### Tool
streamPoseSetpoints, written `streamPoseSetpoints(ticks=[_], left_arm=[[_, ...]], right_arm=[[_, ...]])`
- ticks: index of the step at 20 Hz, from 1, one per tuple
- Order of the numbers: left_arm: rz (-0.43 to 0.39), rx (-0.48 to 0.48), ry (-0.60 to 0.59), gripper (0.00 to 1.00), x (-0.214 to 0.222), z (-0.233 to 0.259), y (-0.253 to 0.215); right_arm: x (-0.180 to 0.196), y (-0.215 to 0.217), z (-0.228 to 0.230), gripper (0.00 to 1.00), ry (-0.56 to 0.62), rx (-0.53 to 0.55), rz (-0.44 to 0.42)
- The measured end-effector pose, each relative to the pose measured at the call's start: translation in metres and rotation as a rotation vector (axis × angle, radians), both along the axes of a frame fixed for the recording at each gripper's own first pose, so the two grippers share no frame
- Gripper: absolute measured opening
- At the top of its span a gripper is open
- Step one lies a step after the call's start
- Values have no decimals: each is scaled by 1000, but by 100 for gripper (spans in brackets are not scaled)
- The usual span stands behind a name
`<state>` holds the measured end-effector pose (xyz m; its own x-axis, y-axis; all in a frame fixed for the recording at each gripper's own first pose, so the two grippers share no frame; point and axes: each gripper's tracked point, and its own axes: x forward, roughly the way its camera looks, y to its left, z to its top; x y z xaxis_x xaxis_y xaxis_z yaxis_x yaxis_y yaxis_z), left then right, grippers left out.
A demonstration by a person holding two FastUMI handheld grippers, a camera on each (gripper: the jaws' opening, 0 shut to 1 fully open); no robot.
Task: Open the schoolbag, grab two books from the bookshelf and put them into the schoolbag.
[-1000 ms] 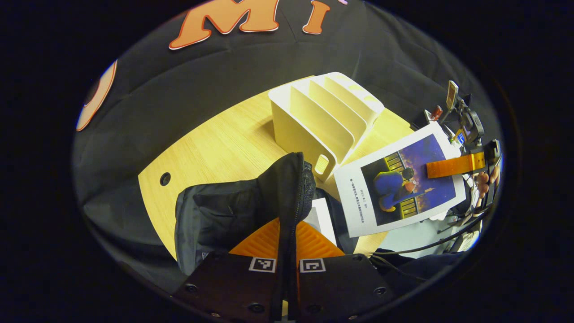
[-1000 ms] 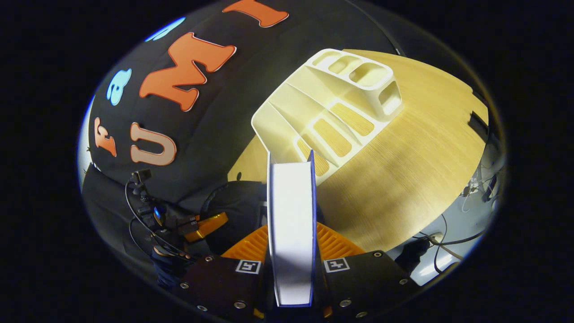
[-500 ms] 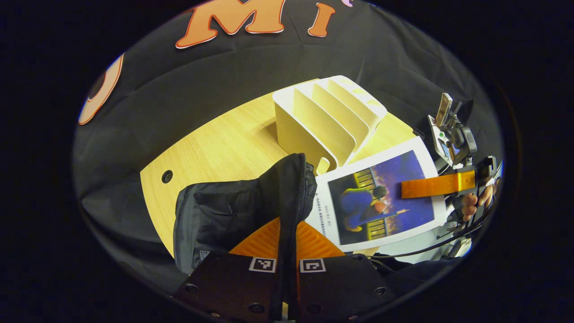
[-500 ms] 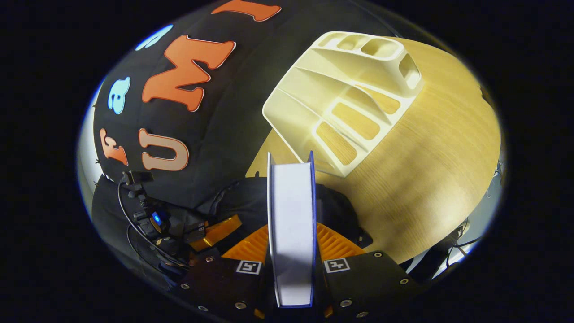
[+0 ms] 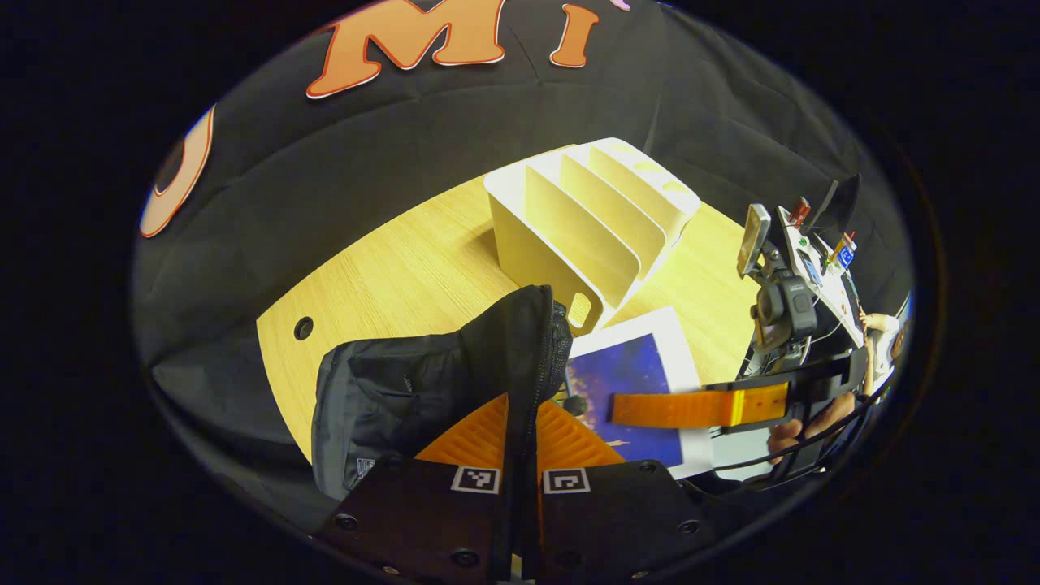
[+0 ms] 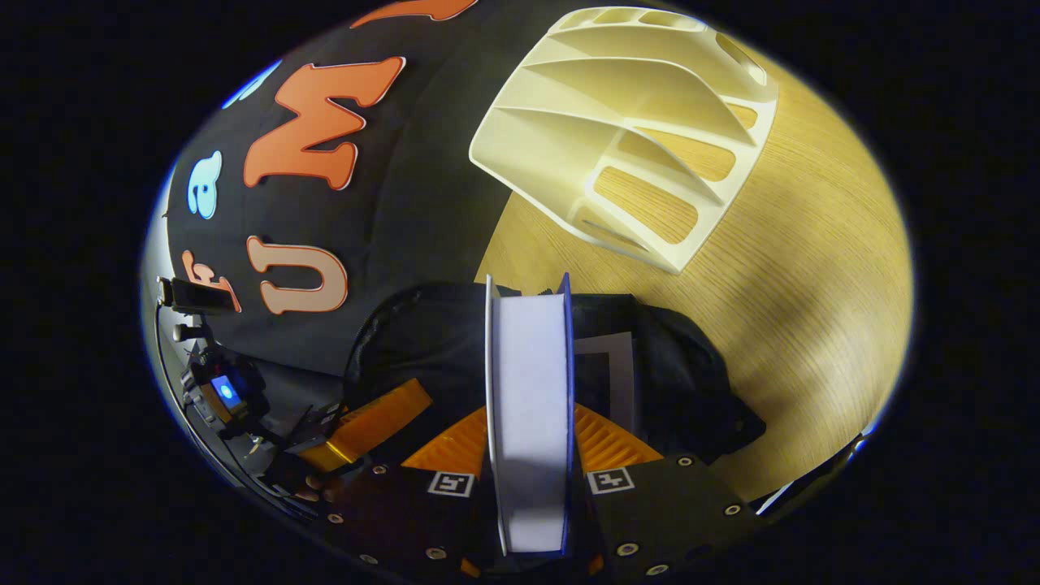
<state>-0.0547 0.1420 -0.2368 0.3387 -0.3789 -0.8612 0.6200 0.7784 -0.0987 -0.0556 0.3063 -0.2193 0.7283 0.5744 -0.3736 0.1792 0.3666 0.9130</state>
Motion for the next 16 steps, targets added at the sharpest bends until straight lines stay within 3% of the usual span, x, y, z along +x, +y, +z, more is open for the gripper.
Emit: streamPoseSetpoints(ticks=[8,16], left_arm=[[-19,-8,-3,6,-7,5,-16],[-25,-13,-11,5,-7,8,-16]], right_arm=[[24,38,-16,37,-13,63,6],[38,69,-31,40,2,59,92]])
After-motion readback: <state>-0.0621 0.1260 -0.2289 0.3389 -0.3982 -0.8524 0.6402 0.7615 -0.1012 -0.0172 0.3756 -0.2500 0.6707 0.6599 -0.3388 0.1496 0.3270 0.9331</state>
